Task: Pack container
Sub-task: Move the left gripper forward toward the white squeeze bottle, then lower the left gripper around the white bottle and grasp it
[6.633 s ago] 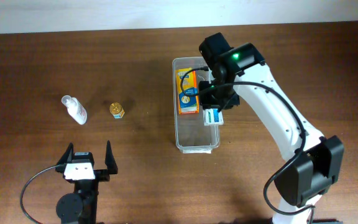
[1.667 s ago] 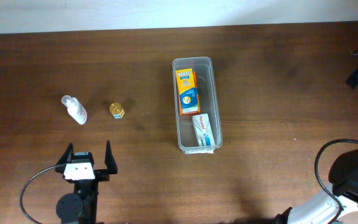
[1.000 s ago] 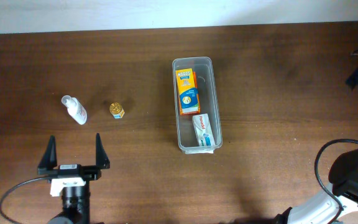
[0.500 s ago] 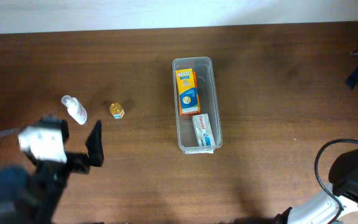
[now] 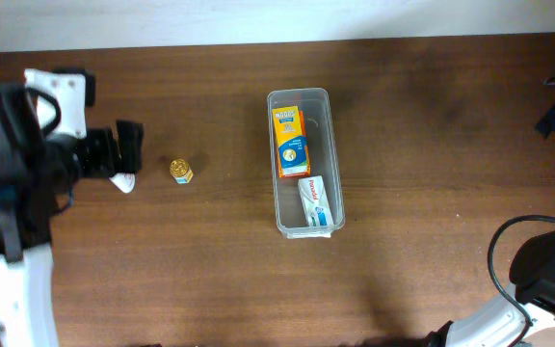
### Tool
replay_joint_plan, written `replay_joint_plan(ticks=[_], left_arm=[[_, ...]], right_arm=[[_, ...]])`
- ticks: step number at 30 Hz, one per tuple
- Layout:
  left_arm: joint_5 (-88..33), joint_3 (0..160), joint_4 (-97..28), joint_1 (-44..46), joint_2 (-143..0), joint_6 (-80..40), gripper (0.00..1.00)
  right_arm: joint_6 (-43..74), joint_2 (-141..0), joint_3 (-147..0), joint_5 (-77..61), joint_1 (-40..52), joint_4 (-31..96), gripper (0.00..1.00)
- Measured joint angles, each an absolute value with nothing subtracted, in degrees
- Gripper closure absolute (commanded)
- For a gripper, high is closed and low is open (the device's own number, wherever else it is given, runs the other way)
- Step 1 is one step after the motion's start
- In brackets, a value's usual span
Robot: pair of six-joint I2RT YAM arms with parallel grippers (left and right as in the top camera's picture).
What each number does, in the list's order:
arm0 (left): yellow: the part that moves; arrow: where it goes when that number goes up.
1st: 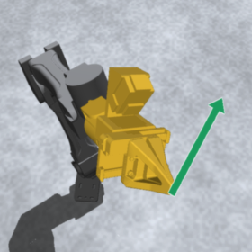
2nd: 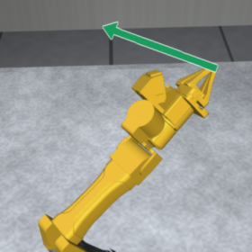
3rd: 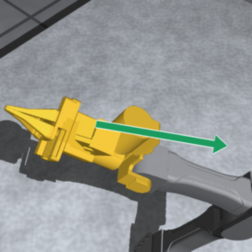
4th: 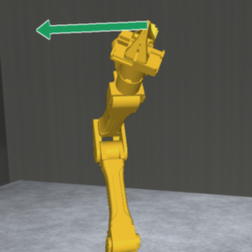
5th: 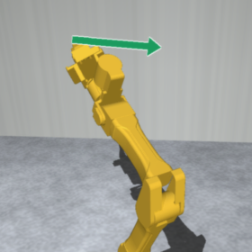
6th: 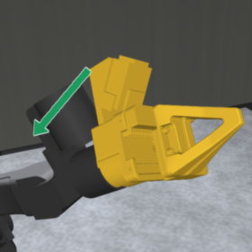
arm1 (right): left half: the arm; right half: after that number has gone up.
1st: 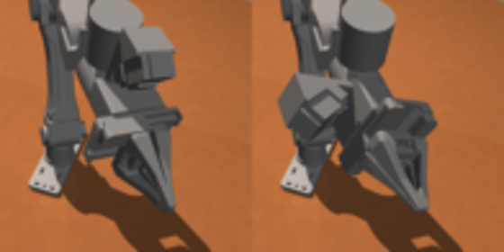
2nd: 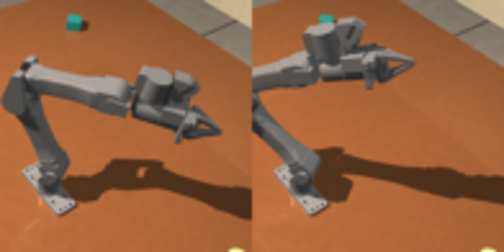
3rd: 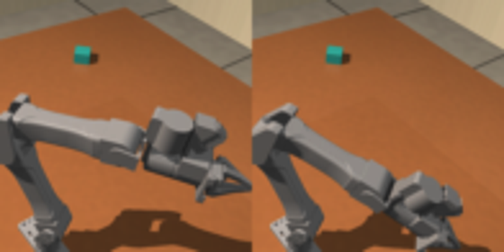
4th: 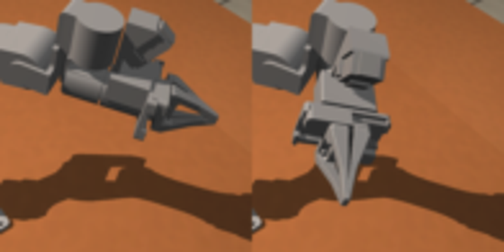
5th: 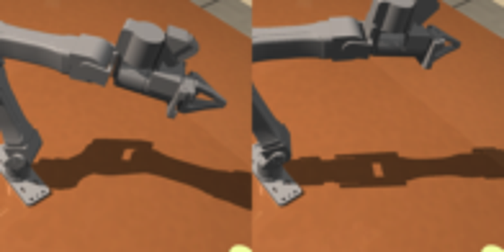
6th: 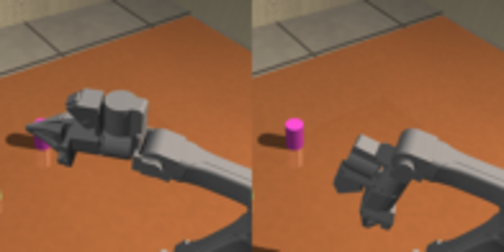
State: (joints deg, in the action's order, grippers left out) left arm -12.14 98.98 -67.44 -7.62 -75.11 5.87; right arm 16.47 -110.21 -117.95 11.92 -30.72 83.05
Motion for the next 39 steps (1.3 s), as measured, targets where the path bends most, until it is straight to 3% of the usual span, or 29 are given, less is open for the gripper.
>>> replay_joint_plan(ticks=[7, 22, 39], left_arm=[[-10.0, 114.5, -77.3, -10.4, -91.9, 6.3, 0.01], [-0.6, 115.8, -80.3, -10.6, -105.6, 3.6, 0.01], [-0.9, 115.8, -84.5, -14.0, -119.0, 1.5, 0.01]], right_arm=[[16.5, -110.2, -118.0, 12.0, -30.7, 83.0, 0.02], [16.5, -110.2, -118.0, 11.9, -30.7, 83.0, 0.02], [16.5, -110.2, -118.0, 11.9, -30.7, 83.0, 0.02]])
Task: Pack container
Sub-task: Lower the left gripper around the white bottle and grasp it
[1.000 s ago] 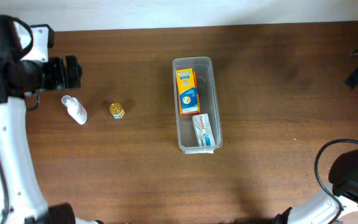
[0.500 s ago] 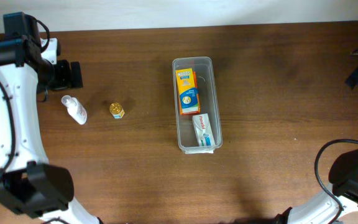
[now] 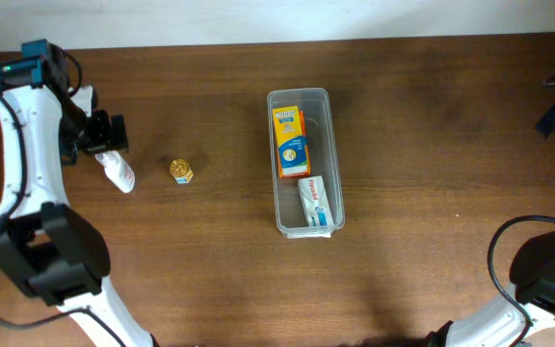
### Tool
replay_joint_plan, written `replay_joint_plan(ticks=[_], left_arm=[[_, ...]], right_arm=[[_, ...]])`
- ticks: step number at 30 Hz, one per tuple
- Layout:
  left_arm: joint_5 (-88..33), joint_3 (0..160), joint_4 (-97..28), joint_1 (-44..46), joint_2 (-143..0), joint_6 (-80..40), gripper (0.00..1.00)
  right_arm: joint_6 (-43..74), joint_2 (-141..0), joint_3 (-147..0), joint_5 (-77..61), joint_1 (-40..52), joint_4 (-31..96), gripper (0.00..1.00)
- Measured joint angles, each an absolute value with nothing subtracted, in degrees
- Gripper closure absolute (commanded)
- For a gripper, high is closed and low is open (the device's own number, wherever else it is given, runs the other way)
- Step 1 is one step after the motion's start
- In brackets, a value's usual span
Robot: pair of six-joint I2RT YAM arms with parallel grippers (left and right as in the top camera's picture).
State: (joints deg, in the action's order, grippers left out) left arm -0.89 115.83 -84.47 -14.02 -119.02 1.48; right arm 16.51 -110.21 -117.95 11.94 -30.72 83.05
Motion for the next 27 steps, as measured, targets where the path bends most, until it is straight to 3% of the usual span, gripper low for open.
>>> replay_joint_plan(ticks=[27], left_arm=[[-1.1, 115.8, -81.1, -15.6, -127.0, 2.6, 0.01]], right_arm=[[16.5, -110.2, -118.0, 11.9, -30.7, 83.0, 0.02]])
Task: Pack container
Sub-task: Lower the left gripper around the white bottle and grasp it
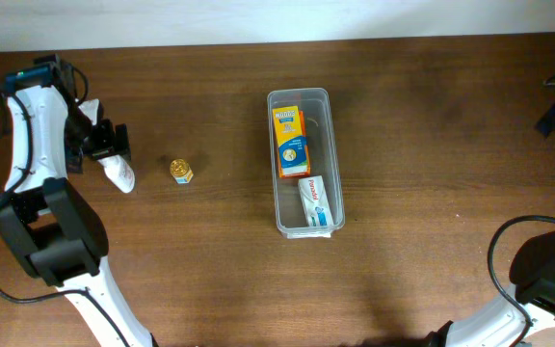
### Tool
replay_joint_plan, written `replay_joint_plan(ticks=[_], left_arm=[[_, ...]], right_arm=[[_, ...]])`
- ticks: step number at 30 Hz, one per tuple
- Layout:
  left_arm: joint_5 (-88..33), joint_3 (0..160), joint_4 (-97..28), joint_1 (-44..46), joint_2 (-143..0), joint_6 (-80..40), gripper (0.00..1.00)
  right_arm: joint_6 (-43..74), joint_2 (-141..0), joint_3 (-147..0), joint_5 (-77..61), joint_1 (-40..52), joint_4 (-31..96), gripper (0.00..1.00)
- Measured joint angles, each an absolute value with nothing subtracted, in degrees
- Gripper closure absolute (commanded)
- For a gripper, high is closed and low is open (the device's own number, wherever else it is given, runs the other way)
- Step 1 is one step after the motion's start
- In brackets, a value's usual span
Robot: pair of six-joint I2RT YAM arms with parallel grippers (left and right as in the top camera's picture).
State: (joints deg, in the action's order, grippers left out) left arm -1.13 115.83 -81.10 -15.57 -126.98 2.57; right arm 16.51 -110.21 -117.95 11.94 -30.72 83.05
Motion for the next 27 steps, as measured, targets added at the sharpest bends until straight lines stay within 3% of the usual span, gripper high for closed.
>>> replay_joint_plan(ticks=[27], left_arm=[[-1.7, 115.8, -80.5, -15.8, -131.0, 3.0, 0.01]], right_arm=[[16.5, -110.2, -118.0, 11.9, -30.7, 83.0, 0.02]])
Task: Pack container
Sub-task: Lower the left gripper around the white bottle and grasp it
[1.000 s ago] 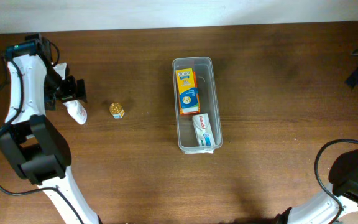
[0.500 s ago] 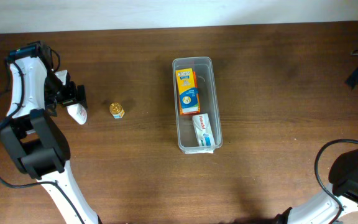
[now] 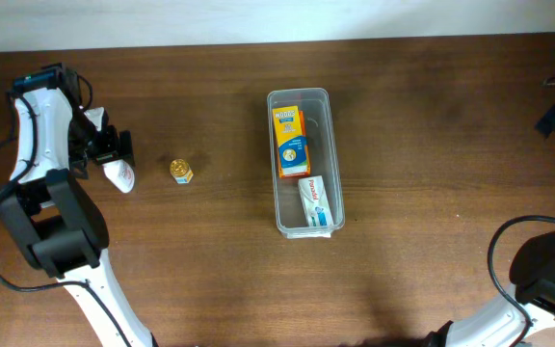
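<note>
A clear plastic container stands at the table's middle, holding an orange box and, at its near end, a white toothpaste box. A small gold-topped item lies on the wood to its left. Further left lies a white tube. My left gripper sits over the tube's upper end, its dark fingers spread at either side; that end is hidden beneath them. My right gripper shows only as a dark shape at the far right edge.
The left arm arches along the table's left edge, with its base below. A black cable and the right arm's base fill the lower right corner. The white wall runs along the table's far edge.
My left gripper has shifted slightly down and to the right, closer over the upper end of the white tube. The tube, the gold-topped item and the container stand as before.
At first the left arm loomed large near the camera, its gripper by the white tube. Later the arm stretched along the left edge with the gripper just above the tube's top. Then it sat nearer the tube, and now it covers the tube's upper end.
</note>
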### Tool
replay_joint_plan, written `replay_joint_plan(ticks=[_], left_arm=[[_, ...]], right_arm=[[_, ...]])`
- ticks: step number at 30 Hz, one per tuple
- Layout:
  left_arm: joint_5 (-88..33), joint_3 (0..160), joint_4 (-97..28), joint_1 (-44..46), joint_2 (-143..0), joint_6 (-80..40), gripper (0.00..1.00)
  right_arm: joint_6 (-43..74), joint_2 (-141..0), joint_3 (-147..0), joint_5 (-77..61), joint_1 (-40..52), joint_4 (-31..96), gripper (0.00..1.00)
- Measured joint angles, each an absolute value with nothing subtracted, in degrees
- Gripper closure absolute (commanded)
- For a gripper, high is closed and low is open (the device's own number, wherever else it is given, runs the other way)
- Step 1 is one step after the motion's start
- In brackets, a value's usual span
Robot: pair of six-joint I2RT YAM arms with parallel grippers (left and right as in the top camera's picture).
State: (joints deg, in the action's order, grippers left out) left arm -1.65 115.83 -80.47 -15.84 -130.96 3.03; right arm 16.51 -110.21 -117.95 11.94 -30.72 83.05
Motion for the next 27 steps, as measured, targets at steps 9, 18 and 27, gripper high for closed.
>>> replay_joint_plan(ticks=[9, 18, 27], left_arm=[[-1.7, 115.8, -80.5, -15.8, -131.0, 3.0, 0.02], [-3.3, 116.1, -81.2, -15.7, -131.0, 3.4, 0.44], [-3.4, 116.1, -82.3, -15.7, -131.0, 3.6, 0.56]], right_arm=[[16.5, -110.2, -118.0, 11.9, -30.7, 83.0, 0.02], [16.5, -110.2, -118.0, 11.9, -30.7, 83.0, 0.02], [16.5, -110.2, -118.0, 11.9, -30.7, 83.0, 0.02]])
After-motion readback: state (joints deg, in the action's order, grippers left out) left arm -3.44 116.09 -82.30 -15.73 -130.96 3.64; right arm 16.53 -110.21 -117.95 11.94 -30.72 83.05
